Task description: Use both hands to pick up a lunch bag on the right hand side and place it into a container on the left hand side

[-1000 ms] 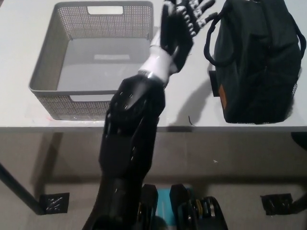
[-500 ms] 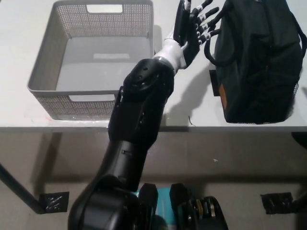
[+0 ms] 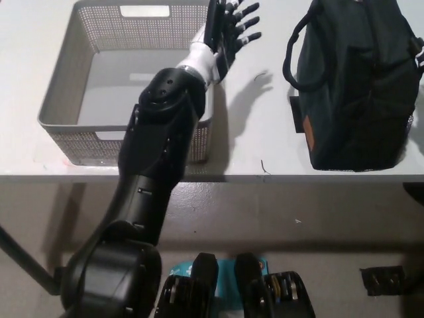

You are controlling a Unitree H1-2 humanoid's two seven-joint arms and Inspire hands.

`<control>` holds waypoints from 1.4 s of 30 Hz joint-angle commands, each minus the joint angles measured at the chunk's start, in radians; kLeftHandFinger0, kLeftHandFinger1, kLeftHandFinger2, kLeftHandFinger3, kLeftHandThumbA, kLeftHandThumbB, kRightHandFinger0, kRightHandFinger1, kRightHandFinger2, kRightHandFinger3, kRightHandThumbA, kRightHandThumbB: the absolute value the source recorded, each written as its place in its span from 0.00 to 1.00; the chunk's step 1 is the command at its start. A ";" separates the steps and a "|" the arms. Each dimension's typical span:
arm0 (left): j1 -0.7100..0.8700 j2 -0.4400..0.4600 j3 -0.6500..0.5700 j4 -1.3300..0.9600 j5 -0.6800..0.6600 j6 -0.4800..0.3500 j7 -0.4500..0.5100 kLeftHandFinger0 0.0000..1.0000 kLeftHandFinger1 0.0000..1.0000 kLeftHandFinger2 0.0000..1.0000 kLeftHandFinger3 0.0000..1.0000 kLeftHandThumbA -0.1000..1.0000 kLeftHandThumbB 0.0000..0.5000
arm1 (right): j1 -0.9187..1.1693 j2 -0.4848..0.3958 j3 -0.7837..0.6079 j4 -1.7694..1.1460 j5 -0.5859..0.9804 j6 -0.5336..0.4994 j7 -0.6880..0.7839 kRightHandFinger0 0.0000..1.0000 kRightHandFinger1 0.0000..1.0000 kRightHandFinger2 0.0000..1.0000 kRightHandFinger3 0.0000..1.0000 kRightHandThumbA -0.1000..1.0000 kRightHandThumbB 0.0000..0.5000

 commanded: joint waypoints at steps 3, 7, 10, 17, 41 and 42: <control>-0.088 0.001 -0.033 0.063 0.032 -0.089 -0.007 1.00 1.00 1.00 1.00 1.00 0.84 | -0.090 0.003 0.001 0.016 0.004 -0.056 0.035 1.00 1.00 1.00 1.00 1.00 0.49; -0.112 -0.008 -0.070 0.139 0.069 -0.130 -0.005 1.00 1.00 1.00 1.00 1.00 0.82 | -0.094 0.011 0.003 0.014 0.004 -0.054 0.036 1.00 1.00 1.00 1.00 1.00 0.52; -0.129 -0.024 -0.099 0.205 0.088 -0.174 -0.001 1.00 1.00 1.00 1.00 1.00 0.76 | -0.093 0.013 0.002 0.010 0.013 -0.053 0.051 1.00 1.00 1.00 1.00 1.00 0.49; -0.147 -0.060 -0.125 0.306 0.099 -0.227 -0.009 1.00 1.00 1.00 1.00 1.00 0.85 | -0.099 0.023 -0.004 0.010 0.016 -0.046 0.048 1.00 1.00 1.00 1.00 1.00 0.54; -0.082 -0.177 -0.432 0.423 0.372 -0.222 0.133 1.00 1.00 1.00 1.00 1.00 0.74 | -0.066 0.254 0.039 0.261 0.043 0.017 0.109 1.00 1.00 1.00 1.00 1.00 0.23; -0.079 -0.173 -0.438 0.420 0.373 -0.220 0.133 1.00 1.00 1.00 1.00 1.00 0.73 | -0.067 0.262 0.050 0.253 0.036 0.027 0.105 1.00 1.00 1.00 1.00 1.00 0.23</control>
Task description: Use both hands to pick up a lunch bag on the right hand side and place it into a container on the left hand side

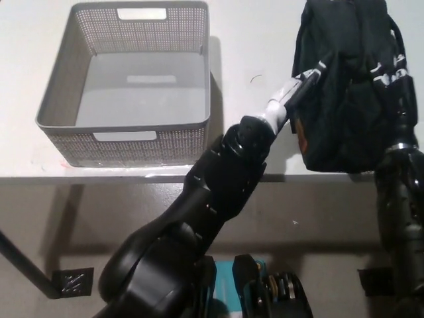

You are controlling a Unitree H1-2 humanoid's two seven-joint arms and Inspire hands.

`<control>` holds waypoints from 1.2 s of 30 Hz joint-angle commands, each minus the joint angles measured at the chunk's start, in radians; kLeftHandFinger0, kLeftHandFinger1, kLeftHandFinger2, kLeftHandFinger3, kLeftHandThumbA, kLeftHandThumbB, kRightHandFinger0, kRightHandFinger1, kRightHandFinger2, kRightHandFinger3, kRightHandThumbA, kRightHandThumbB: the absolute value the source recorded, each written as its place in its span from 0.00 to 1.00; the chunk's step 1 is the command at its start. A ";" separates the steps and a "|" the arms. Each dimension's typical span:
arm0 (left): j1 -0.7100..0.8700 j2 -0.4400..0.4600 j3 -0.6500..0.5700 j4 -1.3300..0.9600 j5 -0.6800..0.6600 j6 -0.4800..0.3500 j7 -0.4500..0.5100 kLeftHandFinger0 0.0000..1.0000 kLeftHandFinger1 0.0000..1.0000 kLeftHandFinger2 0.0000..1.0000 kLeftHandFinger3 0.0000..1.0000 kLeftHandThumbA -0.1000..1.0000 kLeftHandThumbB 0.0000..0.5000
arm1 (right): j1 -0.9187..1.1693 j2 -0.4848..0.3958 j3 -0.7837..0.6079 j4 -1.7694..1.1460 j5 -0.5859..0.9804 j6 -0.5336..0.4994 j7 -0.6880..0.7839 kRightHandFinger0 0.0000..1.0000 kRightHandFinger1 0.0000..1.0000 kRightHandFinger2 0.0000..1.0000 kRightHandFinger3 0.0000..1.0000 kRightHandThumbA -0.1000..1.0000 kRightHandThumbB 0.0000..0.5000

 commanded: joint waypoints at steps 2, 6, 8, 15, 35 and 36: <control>-0.002 -0.028 -0.043 -0.007 0.083 -0.009 0.034 1.00 1.00 1.00 1.00 1.00 0.68 | -0.029 0.124 0.069 0.019 0.015 0.142 0.071 1.00 1.00 1.00 1.00 1.00 0.40; -0.002 -0.024 -0.016 -0.013 0.064 -0.002 0.048 1.00 1.00 1.00 1.00 1.00 0.75 | -0.040 0.149 0.054 0.001 0.051 0.160 0.056 1.00 1.00 1.00 1.00 1.00 0.26; 0.002 -0.026 0.005 -0.034 0.047 0.016 0.049 1.00 1.00 1.00 1.00 1.00 0.76 | -0.038 0.155 0.056 -0.012 0.057 0.159 0.051 1.00 1.00 1.00 1.00 1.00 0.25; -0.038 -0.015 0.010 -0.050 0.063 0.057 0.048 1.00 1.00 1.00 1.00 1.00 0.74 | -0.074 0.154 0.055 -0.033 0.075 0.166 0.034 1.00 1.00 1.00 1.00 1.00 0.33; -0.189 0.016 0.013 -0.085 0.073 0.106 0.032 1.00 1.00 1.00 1.00 1.00 0.61 | -0.209 0.124 0.043 -0.103 0.058 0.176 -0.110 1.00 1.00 1.00 1.00 1.00 0.16; -0.199 0.014 0.014 -0.089 0.073 0.117 0.032 1.00 1.00 1.00 1.00 1.00 0.59 | -0.214 0.118 0.046 -0.103 0.055 0.170 -0.103 1.00 1.00 1.00 1.00 1.00 0.17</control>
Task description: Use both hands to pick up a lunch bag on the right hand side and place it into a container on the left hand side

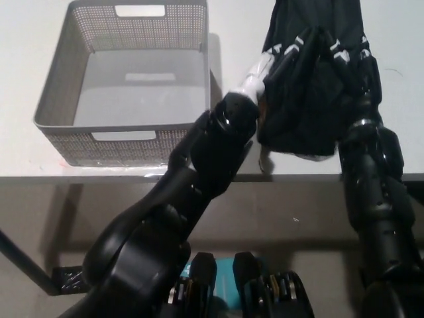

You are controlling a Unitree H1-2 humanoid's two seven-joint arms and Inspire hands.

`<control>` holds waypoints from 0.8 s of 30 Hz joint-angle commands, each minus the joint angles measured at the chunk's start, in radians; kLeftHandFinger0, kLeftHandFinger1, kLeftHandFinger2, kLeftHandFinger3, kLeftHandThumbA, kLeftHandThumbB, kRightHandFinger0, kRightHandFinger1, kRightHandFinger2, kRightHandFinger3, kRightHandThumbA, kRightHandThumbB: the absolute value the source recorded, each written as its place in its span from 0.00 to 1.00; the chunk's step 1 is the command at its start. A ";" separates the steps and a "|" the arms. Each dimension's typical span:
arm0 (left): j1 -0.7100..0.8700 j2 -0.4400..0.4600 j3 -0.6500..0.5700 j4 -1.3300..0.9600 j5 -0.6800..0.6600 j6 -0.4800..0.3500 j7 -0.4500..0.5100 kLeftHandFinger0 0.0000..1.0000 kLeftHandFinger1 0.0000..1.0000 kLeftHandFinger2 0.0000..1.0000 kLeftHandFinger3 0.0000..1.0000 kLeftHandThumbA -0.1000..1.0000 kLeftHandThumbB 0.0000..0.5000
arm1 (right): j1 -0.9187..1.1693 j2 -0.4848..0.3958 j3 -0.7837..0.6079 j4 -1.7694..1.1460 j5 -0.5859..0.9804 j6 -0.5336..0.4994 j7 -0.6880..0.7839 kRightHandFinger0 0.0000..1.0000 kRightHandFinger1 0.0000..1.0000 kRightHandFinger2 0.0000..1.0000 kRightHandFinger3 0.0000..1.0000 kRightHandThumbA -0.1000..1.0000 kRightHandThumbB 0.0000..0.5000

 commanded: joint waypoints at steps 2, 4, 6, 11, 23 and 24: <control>-0.140 -0.051 0.000 -0.034 0.019 0.001 -0.034 1.00 1.00 1.00 1.00 1.00 0.58 | -0.122 0.033 0.032 -0.044 0.000 0.047 0.037 1.00 1.00 1.00 1.00 1.00 0.22; -0.159 -0.050 -0.002 -0.021 0.026 -0.011 -0.027 1.00 1.00 1.00 1.00 1.00 0.61 | -0.142 0.034 0.014 -0.041 0.026 0.049 0.039 1.00 1.00 1.00 1.00 1.00 0.29; -0.167 -0.049 0.010 -0.016 0.015 -0.034 -0.032 1.00 1.00 1.00 1.00 1.00 0.58 | -0.153 0.033 0.011 -0.048 0.024 0.051 0.026 1.00 1.00 1.00 1.00 1.00 0.30; -0.196 -0.038 -0.001 -0.024 0.035 -0.018 -0.035 1.00 1.00 1.00 1.00 1.00 0.56 | -0.185 0.034 -0.005 -0.052 0.034 0.057 0.010 1.00 1.00 1.00 1.00 1.00 0.24; -0.229 0.005 0.028 -0.103 0.020 -0.008 -0.076 1.00 1.00 1.00 1.00 1.00 0.64 | -0.252 0.036 0.013 -0.096 -0.004 0.103 -0.062 1.00 1.00 1.00 1.00 1.00 0.11; -0.230 0.017 0.029 -0.130 0.022 0.006 -0.081 1.00 1.00 1.00 1.00 1.00 0.64 | -0.261 0.040 0.013 -0.110 -0.005 0.110 -0.073 1.00 1.00 1.00 1.00 1.00 0.18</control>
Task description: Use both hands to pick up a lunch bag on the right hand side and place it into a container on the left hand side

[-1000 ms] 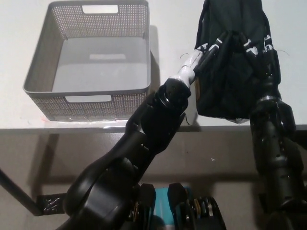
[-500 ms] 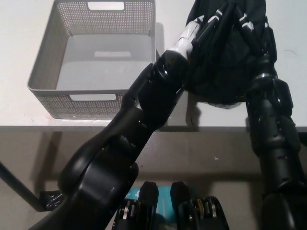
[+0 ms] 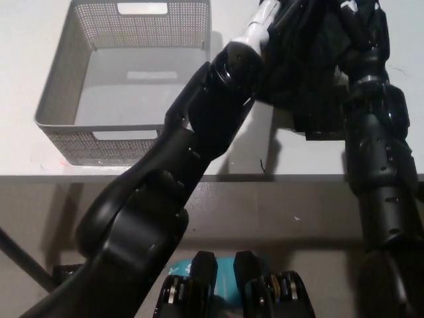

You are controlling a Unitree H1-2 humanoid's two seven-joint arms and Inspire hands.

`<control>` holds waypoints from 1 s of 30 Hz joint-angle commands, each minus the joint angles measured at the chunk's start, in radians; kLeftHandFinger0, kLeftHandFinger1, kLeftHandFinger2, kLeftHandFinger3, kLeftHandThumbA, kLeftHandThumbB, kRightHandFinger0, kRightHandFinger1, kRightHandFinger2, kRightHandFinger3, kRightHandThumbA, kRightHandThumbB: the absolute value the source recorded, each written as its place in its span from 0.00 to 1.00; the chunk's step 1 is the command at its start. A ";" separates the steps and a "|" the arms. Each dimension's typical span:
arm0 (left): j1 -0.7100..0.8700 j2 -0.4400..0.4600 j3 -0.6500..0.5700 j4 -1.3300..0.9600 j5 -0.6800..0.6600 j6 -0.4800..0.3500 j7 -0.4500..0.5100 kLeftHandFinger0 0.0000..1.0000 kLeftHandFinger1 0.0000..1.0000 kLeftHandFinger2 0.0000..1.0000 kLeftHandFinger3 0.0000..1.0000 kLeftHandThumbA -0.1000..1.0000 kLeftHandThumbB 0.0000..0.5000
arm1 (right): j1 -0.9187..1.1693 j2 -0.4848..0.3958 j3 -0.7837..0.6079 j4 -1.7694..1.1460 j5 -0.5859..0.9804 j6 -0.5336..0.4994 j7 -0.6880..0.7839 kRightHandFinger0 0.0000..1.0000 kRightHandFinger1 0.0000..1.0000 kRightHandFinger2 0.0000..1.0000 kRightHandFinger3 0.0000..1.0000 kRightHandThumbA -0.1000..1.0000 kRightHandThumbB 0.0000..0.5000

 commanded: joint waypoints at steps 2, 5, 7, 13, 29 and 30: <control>-0.119 -0.004 0.007 -0.137 -0.003 -0.002 -0.077 1.00 1.00 1.00 1.00 1.00 0.65 | -0.154 0.042 0.064 -0.067 -0.027 0.046 0.022 1.00 1.00 1.00 1.00 1.00 0.30; -0.109 0.032 0.035 -0.222 -0.023 0.027 -0.090 1.00 1.00 1.00 1.00 1.00 0.63 | -0.207 0.044 0.098 -0.039 -0.053 0.047 0.037 1.00 1.00 1.00 1.00 1.00 0.32; -0.092 0.046 0.067 -0.282 -0.054 0.057 -0.100 1.00 1.00 1.00 1.00 1.00 0.62 | -0.232 0.054 0.113 -0.029 -0.073 0.044 0.022 1.00 1.00 1.00 1.00 1.00 0.29; -0.060 0.126 0.117 -0.446 -0.065 0.100 -0.115 1.00 1.00 1.00 1.00 1.00 0.60 | -0.344 0.077 0.174 0.026 -0.145 0.051 -0.012 1.00 1.00 1.00 1.00 1.00 0.30; 0.007 0.268 0.186 -0.640 -0.091 0.147 -0.165 1.00 1.00 1.00 1.00 1.00 0.59 | -0.515 0.170 0.194 0.226 -0.166 -0.027 -0.005 1.00 1.00 1.00 1.00 1.00 0.18; 0.010 0.275 0.188 -0.642 -0.094 0.139 -0.172 1.00 1.00 1.00 1.00 1.00 0.57 | -0.523 0.174 0.191 0.238 -0.165 -0.024 -0.006 1.00 1.00 1.00 1.00 1.00 0.20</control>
